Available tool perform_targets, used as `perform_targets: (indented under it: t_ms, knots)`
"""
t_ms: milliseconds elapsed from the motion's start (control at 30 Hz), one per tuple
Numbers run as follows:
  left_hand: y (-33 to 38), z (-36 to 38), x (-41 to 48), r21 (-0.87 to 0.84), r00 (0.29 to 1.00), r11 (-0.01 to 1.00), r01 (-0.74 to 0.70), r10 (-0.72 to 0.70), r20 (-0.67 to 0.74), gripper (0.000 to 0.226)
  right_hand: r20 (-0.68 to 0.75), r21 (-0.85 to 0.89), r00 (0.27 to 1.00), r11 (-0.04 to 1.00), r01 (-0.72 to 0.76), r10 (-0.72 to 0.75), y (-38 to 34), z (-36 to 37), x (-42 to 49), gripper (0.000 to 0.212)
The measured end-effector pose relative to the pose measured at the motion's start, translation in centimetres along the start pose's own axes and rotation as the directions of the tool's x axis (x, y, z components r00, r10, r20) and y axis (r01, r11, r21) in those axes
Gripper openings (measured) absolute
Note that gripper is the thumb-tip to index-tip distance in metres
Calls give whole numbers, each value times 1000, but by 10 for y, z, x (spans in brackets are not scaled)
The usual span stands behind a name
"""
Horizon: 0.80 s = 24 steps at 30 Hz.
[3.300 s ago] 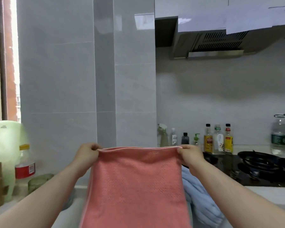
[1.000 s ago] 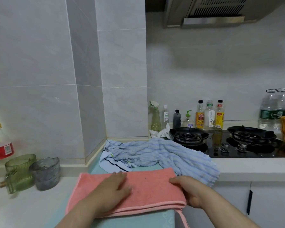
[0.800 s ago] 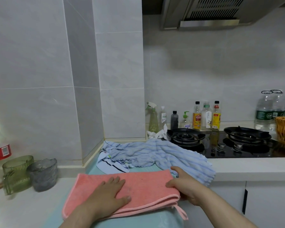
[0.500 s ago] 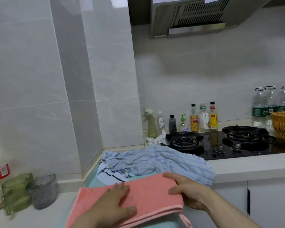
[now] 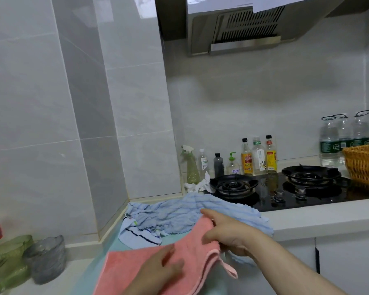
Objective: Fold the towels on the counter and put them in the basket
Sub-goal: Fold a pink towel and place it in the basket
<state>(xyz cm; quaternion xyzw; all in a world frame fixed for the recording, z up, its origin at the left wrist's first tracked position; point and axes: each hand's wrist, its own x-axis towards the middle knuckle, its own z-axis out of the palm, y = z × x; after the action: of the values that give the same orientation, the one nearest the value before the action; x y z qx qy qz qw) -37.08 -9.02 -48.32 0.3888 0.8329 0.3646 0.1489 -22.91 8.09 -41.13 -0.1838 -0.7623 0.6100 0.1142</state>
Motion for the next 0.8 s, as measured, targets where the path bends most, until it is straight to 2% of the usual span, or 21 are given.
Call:
perform_targets:
  t_ms: [67, 100, 167, 233, 300, 367, 433, 500, 567, 600, 700, 800]
  knots:
    - [-6, -7, -3, -384, 964, 923, 31, -129, -234, 40, 9, 37, 1000, 999, 26, -27, -9, 22, 10, 84]
    - [-11, -11, -3, -507, 940, 862, 11, -182, -289, 30, 20, 61, 999, 998, 28, -30, -11, 35, 16, 84]
    - [-23, -15, -3, -671, 930, 741, -36, -220, -293, 35, 43, 137, 999, 991, 6, -12, -8, 64, 26, 83]
    - [-22, -18, -1, -773, 936, 635, -3, -270, -226, 44, 63, 295, 998, 955, -31, 13, -1, 87, 31, 80]
    - [-14, -19, -1, -748, 932, 663, 35, -292, -216, 42, 88, 480, 995, 873, -84, 47, 4, 95, 31, 69]
    - [-9, -19, -2, -635, 929, 772, 26, -253, -270, 26, 64, 618, 996, 781, -89, 63, 9, 88, 29, 49]
    - [-11, -18, -1, -564, 939, 825, 49, -231, -255, 46, -12, 722, 997, 691, -46, 79, 14, 76, 28, 39]
    - [-14, -16, 0, -530, 956, 846, 53, -197, -219, 63, -126, 765, 986, 643, 26, 110, 23, 63, 25, 31]
    - [-16, -17, 0, -492, 963, 869, 43, -168, -212, 62, -208, 736, 969, 674, 67, 131, 31, 54, 17, 24]
    - [-15, -17, 0, -484, 965, 874, 37, -157, -211, 60, -236, 684, 962, 727, 63, 138, 36, 52, 13, 22]
    - [-11, -13, -1, -412, 975, 911, 14, -104, -198, 58, -301, 385, 949, 923, 26, 99, 51, 58, 1, 19]
    - [2, -16, 2, -360, 980, 933, -26, -48, -195, 64, -335, 46, 940, 996, 77, -57, 61, 73, -6, 21]
